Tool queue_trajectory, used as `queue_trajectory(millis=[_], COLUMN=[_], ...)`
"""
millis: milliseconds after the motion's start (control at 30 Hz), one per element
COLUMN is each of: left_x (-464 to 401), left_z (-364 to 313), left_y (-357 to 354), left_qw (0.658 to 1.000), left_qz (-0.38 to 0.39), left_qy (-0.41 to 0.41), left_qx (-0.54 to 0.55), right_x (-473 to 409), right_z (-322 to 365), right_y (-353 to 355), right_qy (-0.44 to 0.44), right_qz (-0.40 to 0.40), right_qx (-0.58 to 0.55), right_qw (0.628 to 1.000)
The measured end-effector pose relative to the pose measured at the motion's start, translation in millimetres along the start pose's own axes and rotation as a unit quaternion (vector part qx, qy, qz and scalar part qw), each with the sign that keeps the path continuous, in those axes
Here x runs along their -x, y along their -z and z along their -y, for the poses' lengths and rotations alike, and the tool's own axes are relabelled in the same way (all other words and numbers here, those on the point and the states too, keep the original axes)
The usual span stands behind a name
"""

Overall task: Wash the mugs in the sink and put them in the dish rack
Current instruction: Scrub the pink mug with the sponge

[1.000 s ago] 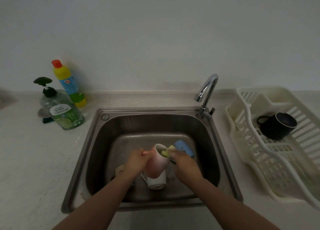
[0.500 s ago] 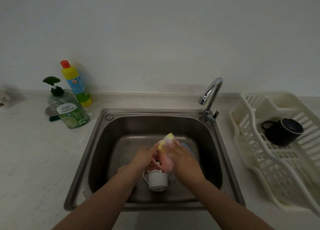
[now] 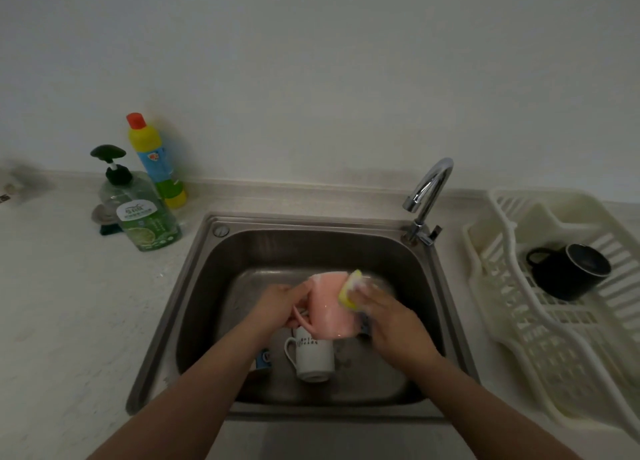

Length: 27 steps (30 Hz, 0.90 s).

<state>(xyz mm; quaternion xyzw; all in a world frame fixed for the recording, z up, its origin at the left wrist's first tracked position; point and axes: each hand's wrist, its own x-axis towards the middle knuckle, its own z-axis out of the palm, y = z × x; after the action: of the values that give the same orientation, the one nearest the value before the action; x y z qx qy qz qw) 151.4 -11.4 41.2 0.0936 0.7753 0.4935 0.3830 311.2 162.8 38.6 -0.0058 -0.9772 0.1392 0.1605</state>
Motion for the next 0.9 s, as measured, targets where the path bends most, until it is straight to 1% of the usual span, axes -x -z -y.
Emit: queue_trajectory(millis=[33, 67, 100, 167, 200, 233, 300, 333, 367, 467, 500, 567, 600, 633, 667, 733, 767, 800, 900], left_x=[-1, -1, 0, 2, 3, 4, 4, 3, 2, 4, 5, 7, 7, 7, 8, 10, 12, 13, 18], left_z=[0, 0, 0, 4, 6, 8, 9, 9, 9, 8, 9, 9, 7, 6, 3, 0, -1, 0, -5], left_y=[-1, -1, 0, 4, 5, 5, 2, 1, 1, 9, 11, 9, 6, 4, 3, 9, 12, 14, 7], left_qw=[1.0, 1.0, 1.0, 0.998, 0.997, 0.997, 0.996, 0.996, 0.995, 0.993, 0.993, 0.992, 0.99, 0.988, 0.985, 0.981, 0.98, 0.981, 0.99], left_qz=[0.004, 0.007, 0.008, 0.008, 0.008, 0.007, 0.013, 0.016, 0.018, 0.019, 0.023, 0.037, 0.043, 0.044, 0.041, 0.034, 0.036, 0.038, 0.038], left_qy=[-0.001, 0.001, 0.005, 0.011, 0.01, 0.013, 0.016, 0.015, 0.014, 0.018, 0.019, 0.017, 0.013, 0.011, 0.011, 0.017, 0.017, 0.014, 0.002], left_qx=[0.004, 0.013, 0.029, 0.068, 0.077, 0.08, 0.083, 0.09, 0.099, 0.111, 0.114, 0.123, 0.133, 0.15, 0.168, 0.192, 0.197, 0.188, 0.136], right_x=[-8, -13, -12, 9, 18, 18, 1, -10, -15, 11, 18, 7, -6, -16, -19, -3, 10, 20, -5], right_z=[4, 12, 18, 20, 12, 6, 5, 13, 22, 25, 19, 13, 17, 24, 33, 35, 32, 26, 26], right_y=[0, -2, -3, -6, -9, -8, -4, -3, -2, -3, -2, -1, 3, 5, 6, 7, 9, 10, 14], right_qy=[-0.04, -0.044, -0.022, 0.062, 0.066, 0.023, -0.108, -0.133, -0.12, -0.013, -0.02, -0.097, -0.133, -0.145, -0.13, -0.042, -0.02, -0.021, -0.102], right_qz=[0.003, 0.012, 0.024, 0.05, 0.051, 0.023, -0.054, -0.063, -0.063, -0.036, -0.038, -0.075, -0.09, -0.097, -0.091, -0.077, -0.074, -0.076, -0.124], right_qx=[-0.009, -0.025, -0.026, -0.055, -0.066, -0.095, -0.16, -0.172, -0.173, -0.18, -0.188, -0.192, -0.213, -0.224, -0.231, -0.214, -0.216, -0.218, -0.21], right_qw=[0.999, 0.999, 0.999, 0.995, 0.994, 0.995, 0.98, 0.974, 0.976, 0.983, 0.981, 0.974, 0.964, 0.959, 0.96, 0.973, 0.973, 0.973, 0.964])
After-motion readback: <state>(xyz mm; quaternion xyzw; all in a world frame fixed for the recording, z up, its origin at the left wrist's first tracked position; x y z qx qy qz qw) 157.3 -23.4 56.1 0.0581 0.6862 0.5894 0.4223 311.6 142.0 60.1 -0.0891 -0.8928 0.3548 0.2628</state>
